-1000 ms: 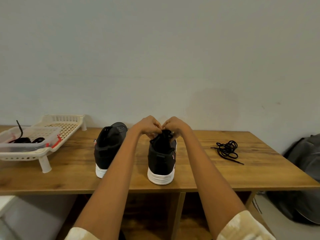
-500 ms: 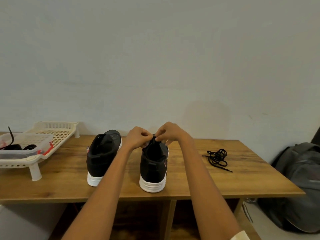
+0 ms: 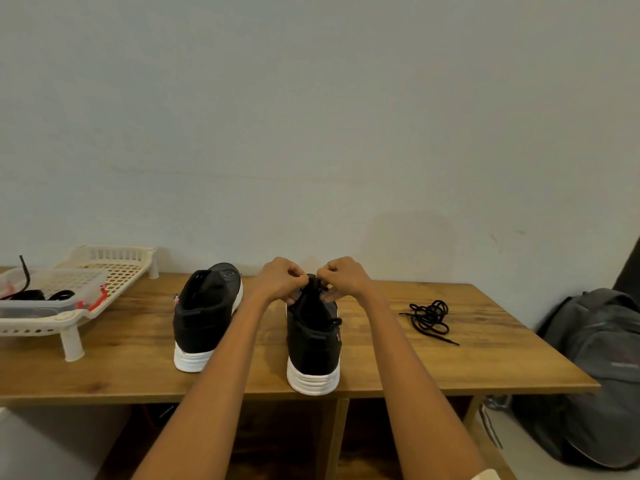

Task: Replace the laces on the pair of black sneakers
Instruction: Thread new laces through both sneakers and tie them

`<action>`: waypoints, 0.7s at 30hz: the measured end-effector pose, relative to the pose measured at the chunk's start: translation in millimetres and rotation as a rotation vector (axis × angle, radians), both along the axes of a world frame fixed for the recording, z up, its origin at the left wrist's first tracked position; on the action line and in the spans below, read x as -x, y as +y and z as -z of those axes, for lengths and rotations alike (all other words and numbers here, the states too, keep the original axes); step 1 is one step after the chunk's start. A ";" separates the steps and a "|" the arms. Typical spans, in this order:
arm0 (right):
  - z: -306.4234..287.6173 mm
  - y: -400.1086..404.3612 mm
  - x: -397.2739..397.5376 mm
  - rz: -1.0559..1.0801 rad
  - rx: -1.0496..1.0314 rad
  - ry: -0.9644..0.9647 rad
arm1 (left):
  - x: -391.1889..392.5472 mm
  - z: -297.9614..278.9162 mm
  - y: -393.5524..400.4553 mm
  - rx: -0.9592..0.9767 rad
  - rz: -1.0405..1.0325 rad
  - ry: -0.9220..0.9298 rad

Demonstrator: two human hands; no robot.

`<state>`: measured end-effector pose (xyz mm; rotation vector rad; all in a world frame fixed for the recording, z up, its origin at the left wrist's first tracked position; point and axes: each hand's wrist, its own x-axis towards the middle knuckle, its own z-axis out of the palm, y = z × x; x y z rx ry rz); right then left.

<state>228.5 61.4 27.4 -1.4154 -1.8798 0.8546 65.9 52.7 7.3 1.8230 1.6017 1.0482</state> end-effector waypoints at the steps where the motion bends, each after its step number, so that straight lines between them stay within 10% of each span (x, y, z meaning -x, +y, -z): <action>1: 0.8 0.3 -1.3 -0.008 0.027 0.027 | -0.5 0.2 -0.1 0.016 0.003 -0.002; 10: -0.7 -1.4 -5.6 -0.163 0.004 -0.030 | 10.4 1.6 -5.5 0.291 0.216 -0.221; 21: -1.4 -1.3 -3.1 -0.169 0.033 0.053 | 12.3 5.7 -3.5 0.096 0.137 -0.263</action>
